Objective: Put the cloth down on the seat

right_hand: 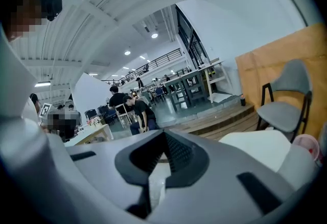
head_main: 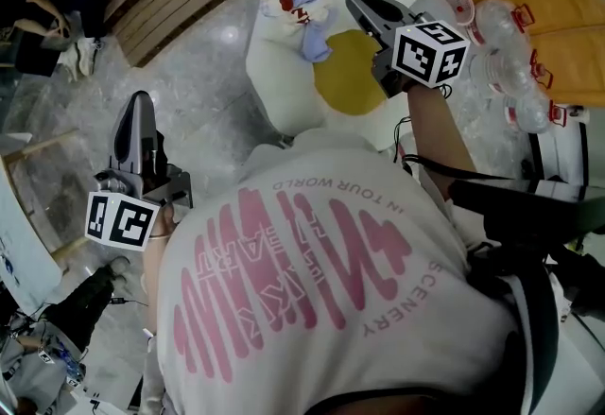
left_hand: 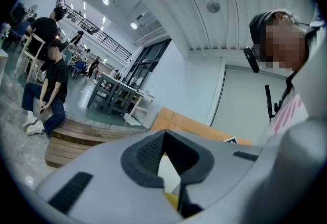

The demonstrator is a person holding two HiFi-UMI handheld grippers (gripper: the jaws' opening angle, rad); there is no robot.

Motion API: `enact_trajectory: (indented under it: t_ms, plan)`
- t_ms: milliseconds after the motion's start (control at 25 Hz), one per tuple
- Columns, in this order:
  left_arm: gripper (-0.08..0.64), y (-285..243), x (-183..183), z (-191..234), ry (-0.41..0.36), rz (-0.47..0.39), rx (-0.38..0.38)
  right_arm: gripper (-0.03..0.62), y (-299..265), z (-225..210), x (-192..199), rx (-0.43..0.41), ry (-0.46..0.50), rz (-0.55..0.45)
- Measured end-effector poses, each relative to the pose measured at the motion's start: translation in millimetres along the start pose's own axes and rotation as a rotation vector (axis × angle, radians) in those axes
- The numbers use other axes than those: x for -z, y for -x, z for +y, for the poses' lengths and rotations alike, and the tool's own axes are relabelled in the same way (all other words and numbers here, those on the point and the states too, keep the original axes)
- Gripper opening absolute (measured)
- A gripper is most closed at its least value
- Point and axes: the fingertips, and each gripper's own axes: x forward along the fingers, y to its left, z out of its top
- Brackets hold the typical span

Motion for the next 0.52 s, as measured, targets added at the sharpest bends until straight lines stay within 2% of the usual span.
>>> enact_trajectory:
  t_ms: [520]
  plan:
    - [0.009, 8.4, -6.9, -1.1, -0.012, -0.019, -0.009, 0.011, -0.4, 3.1, 4.5, -0.004, -0.002, 0.01]
